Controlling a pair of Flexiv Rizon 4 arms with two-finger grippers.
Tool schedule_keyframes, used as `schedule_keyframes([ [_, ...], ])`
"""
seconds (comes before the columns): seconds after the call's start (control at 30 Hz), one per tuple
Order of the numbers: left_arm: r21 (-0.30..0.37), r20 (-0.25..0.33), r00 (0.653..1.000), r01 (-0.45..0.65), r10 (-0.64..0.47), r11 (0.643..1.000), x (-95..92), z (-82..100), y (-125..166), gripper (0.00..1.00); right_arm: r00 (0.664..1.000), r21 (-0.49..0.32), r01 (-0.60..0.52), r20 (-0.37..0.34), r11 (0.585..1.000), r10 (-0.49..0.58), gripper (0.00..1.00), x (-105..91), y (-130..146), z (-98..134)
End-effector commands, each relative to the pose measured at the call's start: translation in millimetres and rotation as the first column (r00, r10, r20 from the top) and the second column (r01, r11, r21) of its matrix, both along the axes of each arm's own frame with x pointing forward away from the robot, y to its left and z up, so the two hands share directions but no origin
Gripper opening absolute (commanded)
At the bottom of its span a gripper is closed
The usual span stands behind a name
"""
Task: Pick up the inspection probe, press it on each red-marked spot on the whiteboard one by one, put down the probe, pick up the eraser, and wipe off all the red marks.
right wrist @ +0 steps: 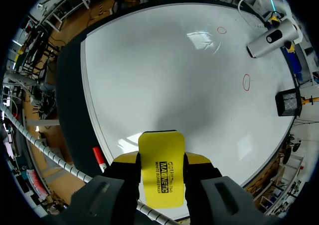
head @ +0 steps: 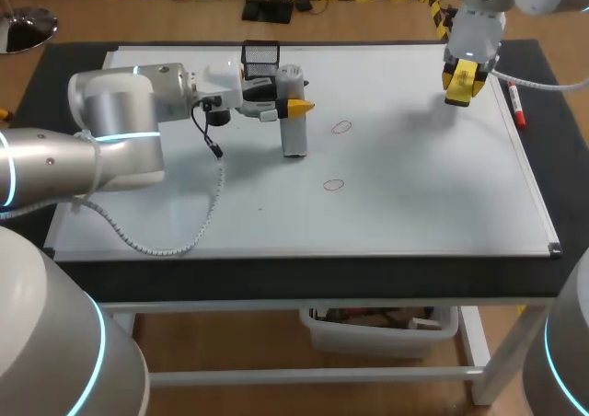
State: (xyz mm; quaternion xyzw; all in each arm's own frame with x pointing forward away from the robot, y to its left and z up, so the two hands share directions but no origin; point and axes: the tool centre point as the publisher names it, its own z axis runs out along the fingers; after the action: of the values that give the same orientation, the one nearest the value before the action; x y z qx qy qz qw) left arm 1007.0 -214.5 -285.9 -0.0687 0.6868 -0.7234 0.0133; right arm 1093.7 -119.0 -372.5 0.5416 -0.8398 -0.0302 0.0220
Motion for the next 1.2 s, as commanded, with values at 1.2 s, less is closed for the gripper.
schedule_keyframes([
  [1.2,0.074,0.107,0.932,-0.354,0.346,0.932,33.0,47.9,174.3,0.0,1.0,-0.003,-0.002,-0.001,1.0,0.002,0.0,0.2,-0.8,1.9],
])
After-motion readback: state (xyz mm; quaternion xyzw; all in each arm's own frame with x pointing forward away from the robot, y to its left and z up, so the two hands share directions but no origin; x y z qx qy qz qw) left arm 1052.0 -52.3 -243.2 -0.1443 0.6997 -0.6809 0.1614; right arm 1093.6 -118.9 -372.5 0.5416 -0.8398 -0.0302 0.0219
